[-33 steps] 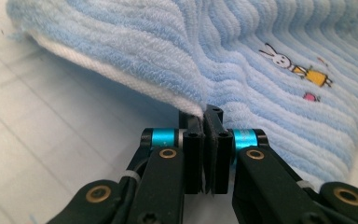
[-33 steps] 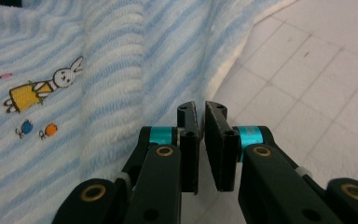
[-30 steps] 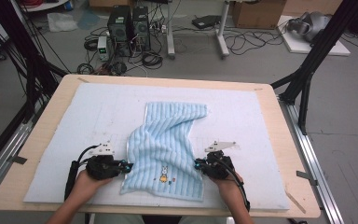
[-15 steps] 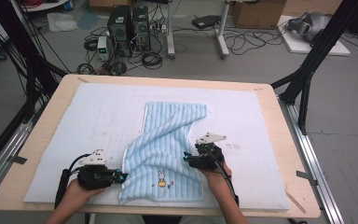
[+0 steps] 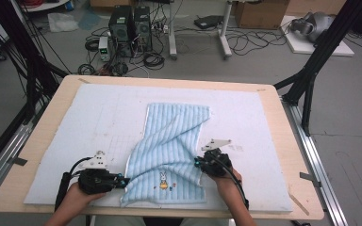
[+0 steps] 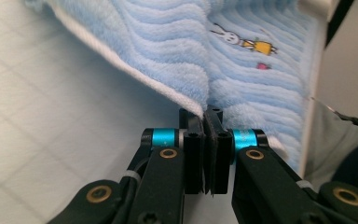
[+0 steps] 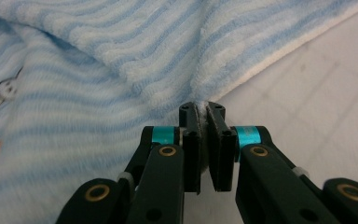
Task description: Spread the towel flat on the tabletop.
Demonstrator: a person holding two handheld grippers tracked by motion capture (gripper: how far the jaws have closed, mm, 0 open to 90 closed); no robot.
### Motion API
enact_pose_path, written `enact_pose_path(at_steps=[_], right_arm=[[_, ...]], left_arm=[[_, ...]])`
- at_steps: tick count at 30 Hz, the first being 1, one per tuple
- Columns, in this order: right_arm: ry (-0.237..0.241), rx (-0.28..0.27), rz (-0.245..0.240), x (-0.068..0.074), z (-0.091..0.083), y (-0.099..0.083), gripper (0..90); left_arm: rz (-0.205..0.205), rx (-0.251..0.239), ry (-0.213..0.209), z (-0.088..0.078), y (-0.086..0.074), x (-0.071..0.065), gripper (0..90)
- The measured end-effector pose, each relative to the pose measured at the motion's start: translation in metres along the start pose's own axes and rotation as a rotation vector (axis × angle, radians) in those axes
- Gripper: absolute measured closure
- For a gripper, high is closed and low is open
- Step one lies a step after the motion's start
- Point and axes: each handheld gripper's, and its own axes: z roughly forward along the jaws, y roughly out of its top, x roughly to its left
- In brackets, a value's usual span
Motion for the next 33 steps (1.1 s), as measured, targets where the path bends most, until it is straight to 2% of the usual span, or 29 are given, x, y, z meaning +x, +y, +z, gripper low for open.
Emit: enact_pose_path(at_steps=[6, 8, 9, 10, 11, 13, 15, 18, 19, 22, 24, 28, 30, 33], right_arm=[[0.03, 0.021, 0.011, 0.002, -0.024, -0.023, 84.9], [0.033, 0.023, 0.013, 0.004, -0.029, -0.028, 84.5], [0.03, 0.022, 0.01, 0.005, -0.03, -0.03, 83.0], [0.026, 0.02, 0.013, 0.005, -0.031, -0.031, 79.0], [0.025, 0.008, 0.022, 0.004, -0.033, -0.031, 70.2], [0.023, -0.043, 0.054, 0.002, -0.037, -0.031, 58.7], [-0.008, -0.114, 0.077, -0.003, -0.042, -0.029, 43.4], [-0.027, -0.177, 0.107, -0.009, -0.048, -0.028, 35.4], [-0.038, -0.19, 0.118, -0.012, -0.049, -0.028, 33.4], [-0.049, -0.205, 0.14, -0.017, -0.049, -0.028, 30.4], [-0.052, -0.21, 0.148, -0.021, -0.048, -0.028, 29.4], [-0.058, -0.209, 0.158, -0.03, -0.046, -0.027, 29.0], [-0.062, -0.206, 0.165, -0.035, -0.044, -0.026, 28.9], [-0.063, -0.2, 0.171, -0.041, -0.04, -0.023, 28.9]], left_arm=[[0.015, 0.012, -0.049, 0.003, 0.001, -0.007, 86.5], [0.0, 0.005, -0.058, 0.004, 0.001, -0.007, 83.6], [-0.012, -0.006, -0.04, 0.004, 0.002, -0.006, 75.2], [-0.028, -0.017, -0.011, 0.003, 0.003, -0.004, 62.7], [-0.045, -0.033, 0.012, 0.002, 0.005, -0.002, 53.2], [-0.074, -0.08, 0.051, -0.003, 0.009, 0.005, 45.5], [-0.099, -0.135, 0.096, -0.011, 0.016, 0.013, 40.2], [-0.121, -0.208, 0.153, -0.019, 0.03, 0.029, 40.4], [-0.13, -0.217, 0.164, -0.021, 0.033, 0.033, 40.1], [-0.152, -0.249, 0.205, -0.02, 0.05, 0.051, 39.3], [-0.158, -0.267, 0.217, -0.015, 0.06, 0.062, 37.7], [-0.133, -0.252, 0.256, -0.001, 0.08, 0.083, 37.3], [-0.134, -0.248, 0.273, 0.007, 0.09, 0.093, 37.1], [-0.154, -0.236, 0.261, 0.014, 0.1, 0.105, 36.1]])
